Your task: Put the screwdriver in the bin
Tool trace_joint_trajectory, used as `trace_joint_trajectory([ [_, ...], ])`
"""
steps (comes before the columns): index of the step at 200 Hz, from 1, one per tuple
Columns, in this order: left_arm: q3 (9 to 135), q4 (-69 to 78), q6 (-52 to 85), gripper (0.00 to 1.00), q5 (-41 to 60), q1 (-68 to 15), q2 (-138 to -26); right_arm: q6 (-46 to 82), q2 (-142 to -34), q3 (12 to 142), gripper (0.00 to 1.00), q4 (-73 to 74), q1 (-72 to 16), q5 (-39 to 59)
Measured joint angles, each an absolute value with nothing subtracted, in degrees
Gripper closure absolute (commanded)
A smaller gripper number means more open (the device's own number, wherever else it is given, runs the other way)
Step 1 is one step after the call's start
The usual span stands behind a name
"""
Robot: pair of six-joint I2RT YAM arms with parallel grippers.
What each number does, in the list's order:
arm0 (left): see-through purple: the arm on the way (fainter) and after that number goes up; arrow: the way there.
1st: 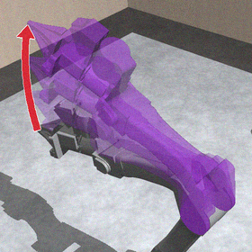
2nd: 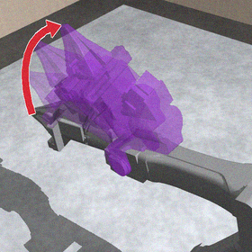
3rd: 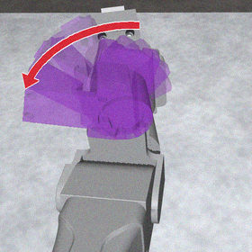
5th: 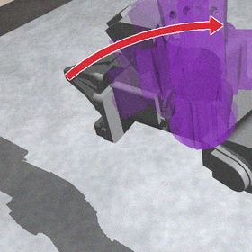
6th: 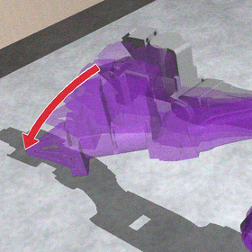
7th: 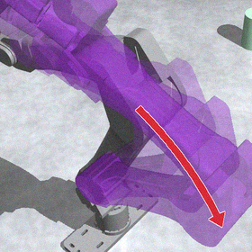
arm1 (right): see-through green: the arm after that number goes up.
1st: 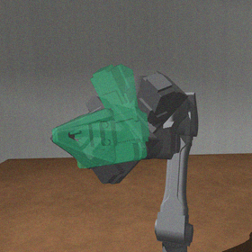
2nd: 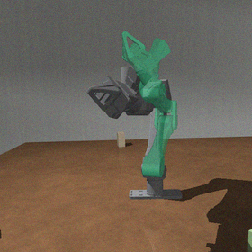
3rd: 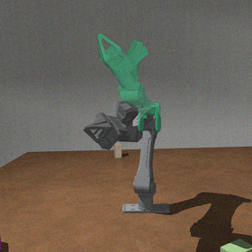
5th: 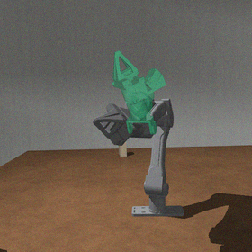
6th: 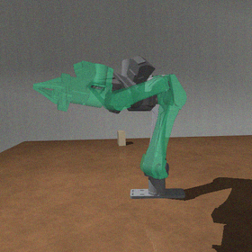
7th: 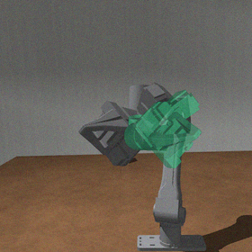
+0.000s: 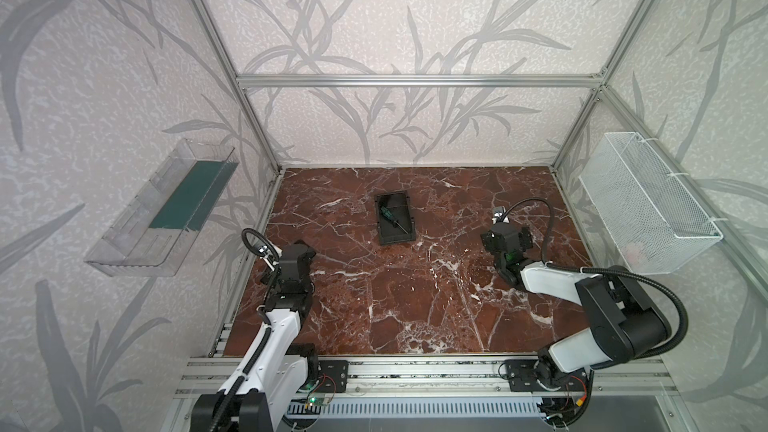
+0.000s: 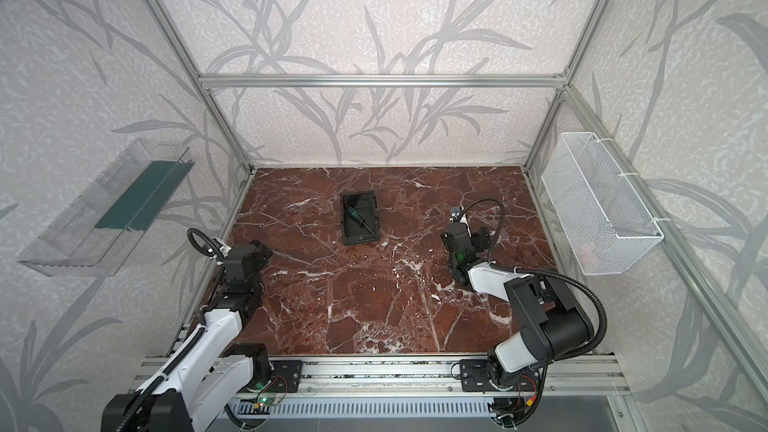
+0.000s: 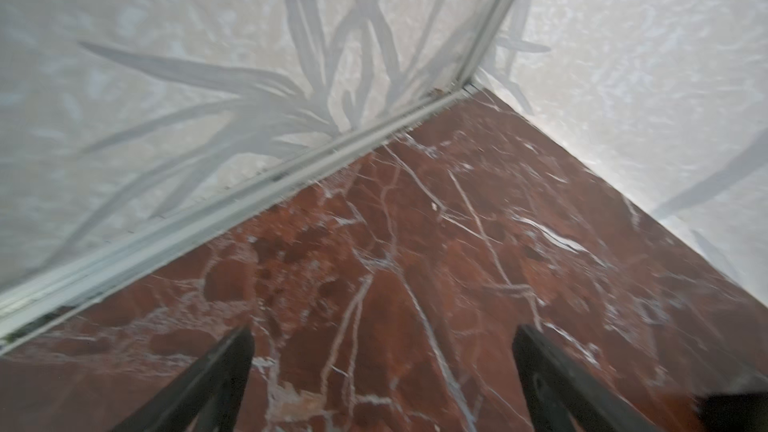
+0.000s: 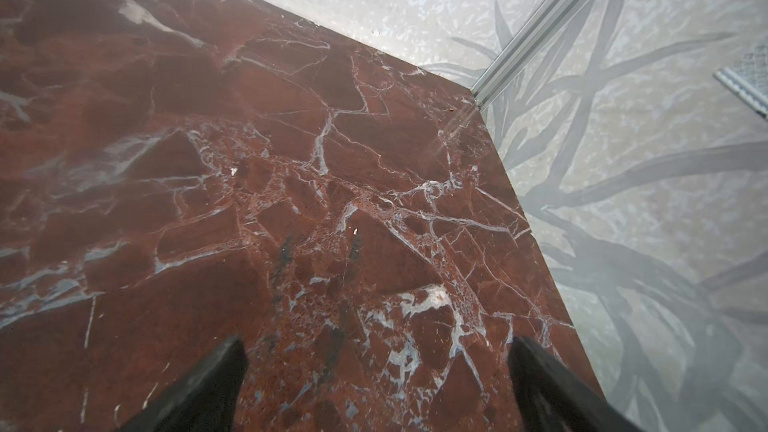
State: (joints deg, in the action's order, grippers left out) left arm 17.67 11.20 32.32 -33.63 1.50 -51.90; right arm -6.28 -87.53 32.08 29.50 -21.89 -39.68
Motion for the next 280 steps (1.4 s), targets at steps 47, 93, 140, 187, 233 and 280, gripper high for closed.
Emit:
trace_joint_trajectory([
  [47,16.5,32.8,17.4,0.01,-41.0,0.7,-69.7,-7.6,-87.4,30.0,0.01,37.1,-22.1,-43.6],
  [93,19.1,46.8,2.5,0.01,-43.9,-4.1,-83.5,-8.3,-88.9,27.2,0.01,43.7,-22.3,-46.3],
  [140,19.7,50.8,-0.5,0.01,-44.1,-4.4,-81.6,-9.8,-90.0,26.2,0.01,48.7,-23.3,-48.1],
  [187,20.8,46.5,3.0,0.01,-42.0,-4.4,-80.2,-10.4,-90.0,26.0,0.01,50.4,-23.3,-48.4],
  [233,21.9,48.2,2.5,0.01,-31.3,-4.1,-85.8,-10.6,-90.0,25.8,0.01,51.0,-23.2,-48.0],
  [280,18.5,53.7,2.5,0.01,-25.1,-4.1,-85.3,-6.3,-85.9,23.9,0.01,47.8,-16.9,-38.4],
])
